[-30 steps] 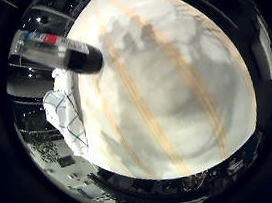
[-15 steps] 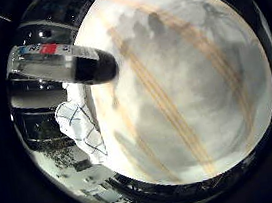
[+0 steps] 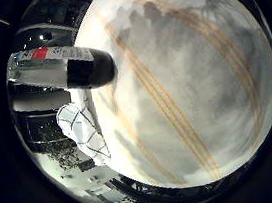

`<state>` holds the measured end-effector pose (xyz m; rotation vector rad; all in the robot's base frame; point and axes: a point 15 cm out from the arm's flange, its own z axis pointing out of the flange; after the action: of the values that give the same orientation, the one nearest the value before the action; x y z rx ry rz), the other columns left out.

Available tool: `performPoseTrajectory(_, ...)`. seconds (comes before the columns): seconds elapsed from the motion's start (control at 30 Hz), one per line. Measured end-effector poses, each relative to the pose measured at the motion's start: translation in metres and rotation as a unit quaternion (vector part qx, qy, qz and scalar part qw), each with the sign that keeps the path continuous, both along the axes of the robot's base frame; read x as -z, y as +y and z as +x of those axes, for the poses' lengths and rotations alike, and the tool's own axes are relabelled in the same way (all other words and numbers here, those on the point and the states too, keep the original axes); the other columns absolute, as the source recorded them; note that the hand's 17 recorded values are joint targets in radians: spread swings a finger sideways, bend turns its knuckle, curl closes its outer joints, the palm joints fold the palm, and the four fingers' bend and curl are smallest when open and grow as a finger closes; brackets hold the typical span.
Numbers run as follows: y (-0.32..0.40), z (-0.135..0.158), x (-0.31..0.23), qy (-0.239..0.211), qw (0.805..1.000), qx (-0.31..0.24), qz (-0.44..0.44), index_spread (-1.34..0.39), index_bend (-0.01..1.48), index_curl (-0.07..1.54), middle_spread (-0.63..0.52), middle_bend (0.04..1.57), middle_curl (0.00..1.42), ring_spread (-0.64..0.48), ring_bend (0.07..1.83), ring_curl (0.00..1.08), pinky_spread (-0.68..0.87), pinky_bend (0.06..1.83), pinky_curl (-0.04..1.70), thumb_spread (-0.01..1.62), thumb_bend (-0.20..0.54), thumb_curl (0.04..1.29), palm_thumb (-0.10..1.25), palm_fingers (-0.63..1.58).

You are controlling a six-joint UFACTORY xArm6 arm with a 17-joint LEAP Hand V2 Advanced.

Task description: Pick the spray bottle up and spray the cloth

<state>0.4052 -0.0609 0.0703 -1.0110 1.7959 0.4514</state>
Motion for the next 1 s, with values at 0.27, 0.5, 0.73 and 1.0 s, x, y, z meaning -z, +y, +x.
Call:
performPoseTrajectory(0.27,0.007,0.017,-0.006,-0.01,1.0,-0.018,-0.012,-0.15,0.16,0.28,0.13,0.29,0.36,0.18,0.51,0.26,0.38,0.47,0.27,1.0,-0.024,0.31,0.53,0.17)
performPoseTrajectory(0.5,0.021,0.038,-0.003,-0.013,1.0,-0.014,-0.013,-0.15,0.19,0.31,0.1,0.34,0.37,0.15,0.51,0.25,0.32,0.39,0.25,0.98,-0.008,0.34,0.69,0.33)
performPoseTrajectory(0.73,0.027,0.075,0.002,-0.027,0.999,-0.015,-0.014,-0.29,0.22,0.38,-0.09,0.52,0.44,-0.1,0.75,0.31,0.02,0.47,0.21,0.94,-0.018,0.37,0.86,0.93)
performPoseTrajectory(1.0,0.037,0.087,0.001,-0.035,0.999,-0.022,-0.003,-0.29,0.78,0.68,-0.11,1.0,0.62,-0.18,1.15,0.49,-0.34,1.01,0.4,0.9,-0.005,0.46,1.03,1.43)
